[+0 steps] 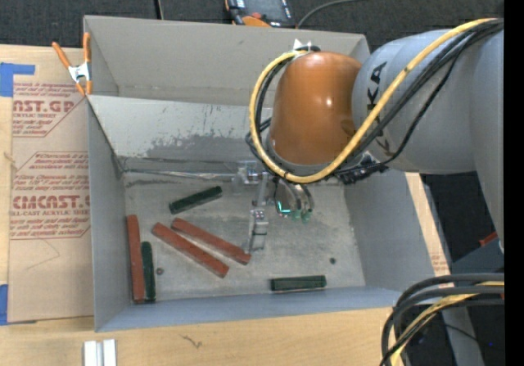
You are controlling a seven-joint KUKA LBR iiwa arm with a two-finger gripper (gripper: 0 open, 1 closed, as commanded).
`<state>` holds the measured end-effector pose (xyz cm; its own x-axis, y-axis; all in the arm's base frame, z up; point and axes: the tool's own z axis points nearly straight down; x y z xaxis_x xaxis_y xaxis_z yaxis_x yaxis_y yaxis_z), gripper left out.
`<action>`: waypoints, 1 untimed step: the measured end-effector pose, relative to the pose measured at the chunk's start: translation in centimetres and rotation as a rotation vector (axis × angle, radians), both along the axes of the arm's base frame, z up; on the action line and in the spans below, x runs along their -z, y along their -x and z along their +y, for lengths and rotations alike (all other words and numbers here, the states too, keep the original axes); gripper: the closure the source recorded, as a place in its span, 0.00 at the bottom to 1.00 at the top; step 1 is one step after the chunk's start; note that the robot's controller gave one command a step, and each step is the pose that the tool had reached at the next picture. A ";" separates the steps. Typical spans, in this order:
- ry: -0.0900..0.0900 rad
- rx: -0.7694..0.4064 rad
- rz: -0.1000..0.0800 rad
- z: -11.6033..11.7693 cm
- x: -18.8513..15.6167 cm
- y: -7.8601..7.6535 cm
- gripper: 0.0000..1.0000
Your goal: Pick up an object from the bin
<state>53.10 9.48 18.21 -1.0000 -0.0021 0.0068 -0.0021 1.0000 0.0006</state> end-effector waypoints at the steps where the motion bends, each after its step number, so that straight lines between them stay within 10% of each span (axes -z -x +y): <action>1: 0.001 0.094 0.001 1.4 11.5 0.6 0.00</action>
Offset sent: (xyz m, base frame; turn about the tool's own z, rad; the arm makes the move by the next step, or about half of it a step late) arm -0.0033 0.0129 -0.1111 0.0951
